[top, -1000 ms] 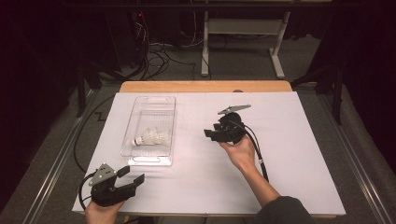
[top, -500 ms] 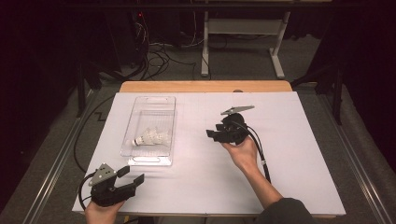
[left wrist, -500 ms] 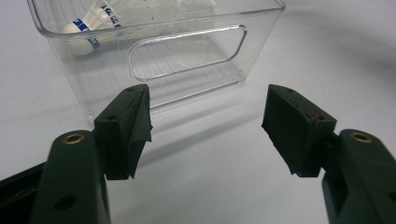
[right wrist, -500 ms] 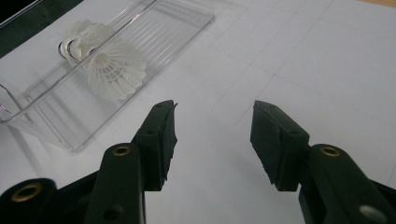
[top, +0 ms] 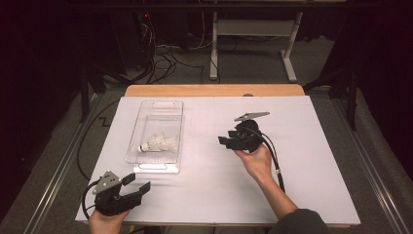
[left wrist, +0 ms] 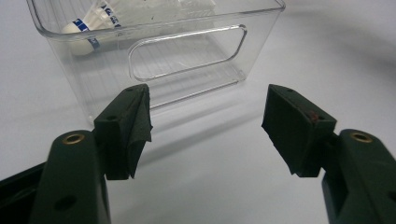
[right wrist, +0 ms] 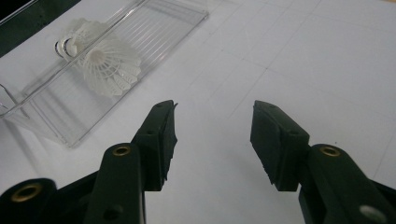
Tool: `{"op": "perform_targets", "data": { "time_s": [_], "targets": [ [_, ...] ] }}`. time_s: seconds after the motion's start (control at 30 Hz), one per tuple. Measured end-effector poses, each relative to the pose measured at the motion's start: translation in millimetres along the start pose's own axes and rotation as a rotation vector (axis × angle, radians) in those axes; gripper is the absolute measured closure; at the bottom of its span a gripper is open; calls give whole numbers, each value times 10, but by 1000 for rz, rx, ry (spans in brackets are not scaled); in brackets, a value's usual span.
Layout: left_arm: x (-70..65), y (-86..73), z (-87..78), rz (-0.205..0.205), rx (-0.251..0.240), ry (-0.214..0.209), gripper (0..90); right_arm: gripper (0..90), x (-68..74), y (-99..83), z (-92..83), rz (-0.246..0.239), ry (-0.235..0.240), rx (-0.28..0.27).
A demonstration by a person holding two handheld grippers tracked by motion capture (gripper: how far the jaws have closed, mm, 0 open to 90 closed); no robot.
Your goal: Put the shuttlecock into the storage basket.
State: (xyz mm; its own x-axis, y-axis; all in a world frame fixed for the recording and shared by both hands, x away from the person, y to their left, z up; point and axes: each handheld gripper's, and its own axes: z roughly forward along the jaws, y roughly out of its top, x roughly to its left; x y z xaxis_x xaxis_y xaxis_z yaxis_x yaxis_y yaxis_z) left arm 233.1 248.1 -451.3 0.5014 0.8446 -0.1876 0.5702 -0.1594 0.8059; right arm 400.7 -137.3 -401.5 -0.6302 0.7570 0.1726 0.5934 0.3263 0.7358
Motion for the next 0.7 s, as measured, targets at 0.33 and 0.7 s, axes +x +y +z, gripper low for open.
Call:
{"op": "perform_targets", "data": {
  "time_s": [0.33,0.7],
  "targets": [
    [1,0,0,-1,0,1,331,507,-40,-41,-31,10,-3,-1],
    [1,0,0,-1,0,1,332,507,-50,-56,-61,9,-2,-6]
  ]
}}
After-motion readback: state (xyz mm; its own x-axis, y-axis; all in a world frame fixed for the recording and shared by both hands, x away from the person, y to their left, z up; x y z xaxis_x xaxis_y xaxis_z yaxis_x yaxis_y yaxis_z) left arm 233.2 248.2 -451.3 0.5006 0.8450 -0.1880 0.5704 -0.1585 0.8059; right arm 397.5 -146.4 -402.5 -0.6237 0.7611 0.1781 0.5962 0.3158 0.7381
